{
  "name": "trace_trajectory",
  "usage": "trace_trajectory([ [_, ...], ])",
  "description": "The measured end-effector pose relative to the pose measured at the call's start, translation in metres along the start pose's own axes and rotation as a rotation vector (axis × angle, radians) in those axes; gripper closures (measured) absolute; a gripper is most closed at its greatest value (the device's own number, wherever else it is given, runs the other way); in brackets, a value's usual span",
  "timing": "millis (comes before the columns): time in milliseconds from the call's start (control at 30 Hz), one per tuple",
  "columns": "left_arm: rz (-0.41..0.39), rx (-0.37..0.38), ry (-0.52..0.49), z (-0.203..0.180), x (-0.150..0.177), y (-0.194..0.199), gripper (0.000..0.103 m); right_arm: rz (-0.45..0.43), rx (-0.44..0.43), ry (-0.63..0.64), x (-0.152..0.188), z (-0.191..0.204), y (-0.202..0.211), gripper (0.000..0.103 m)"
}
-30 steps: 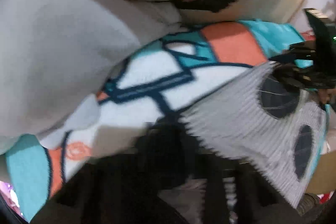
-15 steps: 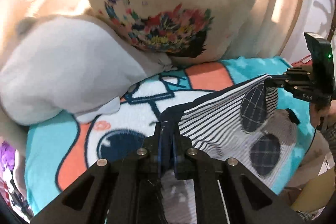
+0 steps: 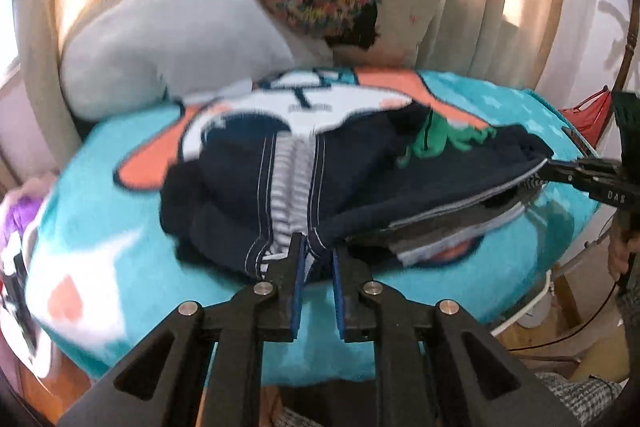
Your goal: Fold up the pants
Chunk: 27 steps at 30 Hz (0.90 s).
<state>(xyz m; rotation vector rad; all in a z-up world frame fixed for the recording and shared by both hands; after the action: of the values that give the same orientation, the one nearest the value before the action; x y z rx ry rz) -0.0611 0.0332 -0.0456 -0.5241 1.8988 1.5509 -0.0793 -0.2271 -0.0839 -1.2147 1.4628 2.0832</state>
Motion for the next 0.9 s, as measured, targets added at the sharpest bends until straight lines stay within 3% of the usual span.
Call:
trace_trajectory([
  [100,0.004,0.015,0.032,0.007,0.012,0.002,0.086,0.006,0.047,-0.029,0.018,-0.001,0.002,0.091],
  [167,-0.002,0.029,0.053,0.015,0.017,0.009,0.077,0.002,0.086,-0.047,0.025,-0.009,0.01,0.087],
  [200,-0.01,0.032,0.064,0.019,0.019,0.013,0.074,-0.008,0.093,-0.058,0.027,-0.011,0.016,0.083],
  [267,-0.027,0.029,0.087,0.028,0.023,0.022,0.067,-0.062,0.102,-0.105,0.027,-0.024,0.035,0.063],
  [367,-0.044,0.005,0.143,0.042,0.025,0.033,0.063,-0.132,0.143,-0.166,0.024,-0.044,0.054,0.056],
  [533,-0.084,-0.004,0.241,0.061,0.021,0.047,0.063,-0.122,0.171,-0.225,0.008,-0.073,0.038,0.056],
  [633,-0.104,-0.004,0.267,0.064,0.015,0.051,0.058,-0.066,0.164,-0.257,0.001,-0.083,0.009,0.056],
  [700,-0.115,-0.012,0.275,0.067,0.011,0.052,0.056,-0.029,0.13,-0.272,0.0,-0.087,-0.007,0.068],
  [733,-0.118,-0.018,0.281,0.067,0.009,0.052,0.056,-0.02,0.114,-0.273,-0.001,-0.087,-0.012,0.091],
  [900,-0.14,-0.002,0.323,0.071,-0.005,0.052,0.056,-0.067,0.165,-0.235,-0.012,-0.079,0.002,0.094],
])
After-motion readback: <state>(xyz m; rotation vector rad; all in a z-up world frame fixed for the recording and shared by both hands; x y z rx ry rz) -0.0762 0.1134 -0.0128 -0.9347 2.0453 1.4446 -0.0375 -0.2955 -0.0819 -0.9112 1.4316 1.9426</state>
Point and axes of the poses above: each gripper's, at about its wrist camera, not at the fingertips, and y roughly against the way its jaws point, z to its left, x to its underside, the point moved 2 cm from there along -y, roughly the way its jaws point, and after that the axes turned 4 degrees about y, right-handed, at the moved point
